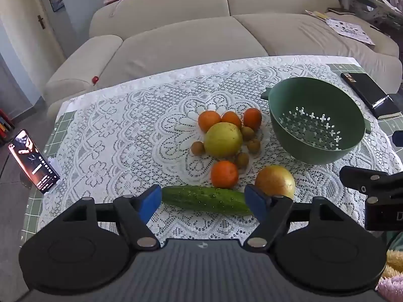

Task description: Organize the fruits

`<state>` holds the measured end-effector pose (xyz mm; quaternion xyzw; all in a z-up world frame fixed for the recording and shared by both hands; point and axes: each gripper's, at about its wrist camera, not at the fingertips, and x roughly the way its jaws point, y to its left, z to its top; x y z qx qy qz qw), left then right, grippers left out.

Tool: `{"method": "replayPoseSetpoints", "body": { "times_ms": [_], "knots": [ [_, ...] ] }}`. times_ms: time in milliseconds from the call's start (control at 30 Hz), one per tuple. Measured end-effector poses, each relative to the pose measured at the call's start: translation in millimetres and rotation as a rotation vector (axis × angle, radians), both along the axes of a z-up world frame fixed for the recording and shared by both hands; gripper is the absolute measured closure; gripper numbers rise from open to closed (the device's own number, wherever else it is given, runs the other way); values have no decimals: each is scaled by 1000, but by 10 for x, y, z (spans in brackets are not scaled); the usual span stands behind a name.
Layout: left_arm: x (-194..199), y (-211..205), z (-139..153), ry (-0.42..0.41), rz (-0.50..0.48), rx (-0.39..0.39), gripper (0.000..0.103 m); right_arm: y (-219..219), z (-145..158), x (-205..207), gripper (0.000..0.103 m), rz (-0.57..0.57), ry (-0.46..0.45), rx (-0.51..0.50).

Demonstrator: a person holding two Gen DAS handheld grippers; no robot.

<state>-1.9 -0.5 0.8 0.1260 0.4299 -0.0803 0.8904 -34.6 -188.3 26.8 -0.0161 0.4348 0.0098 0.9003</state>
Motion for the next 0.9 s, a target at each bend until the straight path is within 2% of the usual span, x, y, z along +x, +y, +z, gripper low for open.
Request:
{"method": "replayPoseSetpoints", "body": {
  "times_ms": [100, 233, 900],
  "knots": [
    [-66, 134, -15, -20, -7, -41, 15, 19, 16, -3, 4, 4, 1, -8],
    [-19, 36, -3, -9, 16, 7, 16, 19, -3, -19, 4, 4, -11, -3],
    [5, 15, 46, -18, 13, -13, 16, 66, 8, -16, 4, 25, -7, 0]
  ]
}}
